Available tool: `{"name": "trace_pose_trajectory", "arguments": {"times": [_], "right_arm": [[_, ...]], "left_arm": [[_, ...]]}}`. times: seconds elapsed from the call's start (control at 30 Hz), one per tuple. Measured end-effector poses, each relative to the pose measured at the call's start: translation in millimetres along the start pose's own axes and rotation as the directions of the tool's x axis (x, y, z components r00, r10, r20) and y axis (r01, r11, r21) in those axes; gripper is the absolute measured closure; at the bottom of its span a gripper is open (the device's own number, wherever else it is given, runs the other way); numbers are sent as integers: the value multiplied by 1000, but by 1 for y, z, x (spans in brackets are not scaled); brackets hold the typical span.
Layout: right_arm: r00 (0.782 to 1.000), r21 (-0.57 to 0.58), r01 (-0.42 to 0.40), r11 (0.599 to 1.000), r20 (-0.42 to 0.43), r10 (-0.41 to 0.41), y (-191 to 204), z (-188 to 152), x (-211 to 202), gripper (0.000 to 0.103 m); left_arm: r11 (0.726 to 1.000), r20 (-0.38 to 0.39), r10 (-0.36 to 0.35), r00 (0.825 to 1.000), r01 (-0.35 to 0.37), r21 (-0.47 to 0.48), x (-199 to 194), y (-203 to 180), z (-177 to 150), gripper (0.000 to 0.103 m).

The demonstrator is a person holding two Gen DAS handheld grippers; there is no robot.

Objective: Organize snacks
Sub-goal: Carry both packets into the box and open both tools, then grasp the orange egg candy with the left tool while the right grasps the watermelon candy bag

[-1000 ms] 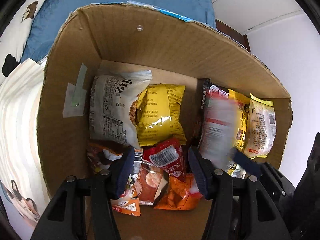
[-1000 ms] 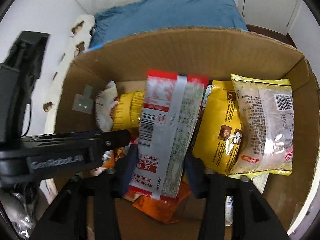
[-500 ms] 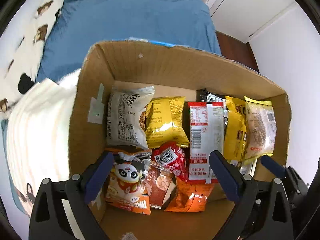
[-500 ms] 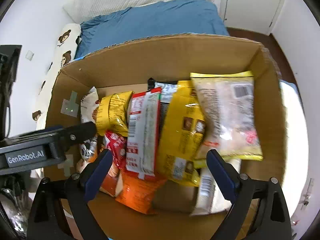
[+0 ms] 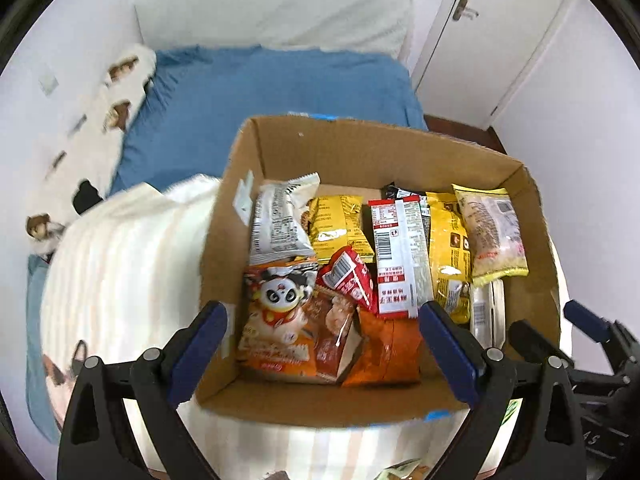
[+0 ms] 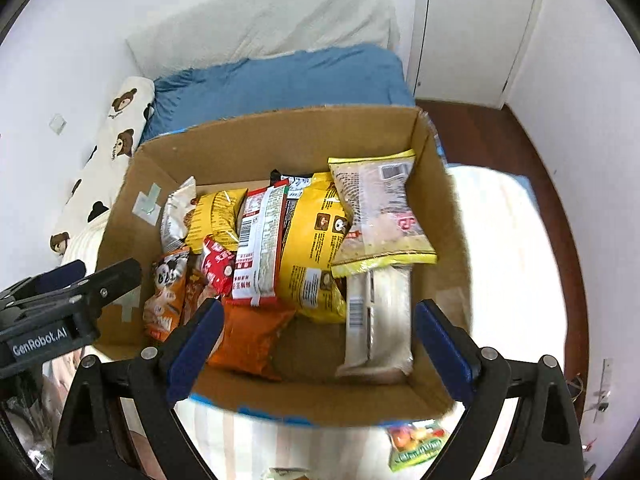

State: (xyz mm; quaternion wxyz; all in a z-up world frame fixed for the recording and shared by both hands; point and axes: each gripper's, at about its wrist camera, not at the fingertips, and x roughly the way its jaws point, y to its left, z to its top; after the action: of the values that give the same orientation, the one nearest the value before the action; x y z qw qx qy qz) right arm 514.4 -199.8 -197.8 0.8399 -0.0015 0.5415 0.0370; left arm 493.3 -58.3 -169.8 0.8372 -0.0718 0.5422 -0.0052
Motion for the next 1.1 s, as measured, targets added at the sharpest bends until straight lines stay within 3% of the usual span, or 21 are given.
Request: {"name": "trace_pose_trajectory", "arguments": {"times": [0.3, 0.73, 0.93, 1.1], "right_arm": [[992, 2, 7, 1000, 130, -7, 1, -39, -72, 5], [975, 3, -34, 999, 220, 33, 6, -84, -139, 5], [987, 87, -78, 993, 150, 65, -28, -115, -125, 5], [998, 179, -59, 982, 43, 52, -69, -143, -87, 5]], "left_arm": [[998, 157, 34, 987, -40, 39, -61, 1, -42, 5], [999, 216, 0, 976, -9, 39, -111, -5, -97, 5], [999, 140, -17, 990, 13, 34, -92, -16, -125, 5], [996, -61, -75, 995, 78, 43, -32, -39, -159, 5]]}}
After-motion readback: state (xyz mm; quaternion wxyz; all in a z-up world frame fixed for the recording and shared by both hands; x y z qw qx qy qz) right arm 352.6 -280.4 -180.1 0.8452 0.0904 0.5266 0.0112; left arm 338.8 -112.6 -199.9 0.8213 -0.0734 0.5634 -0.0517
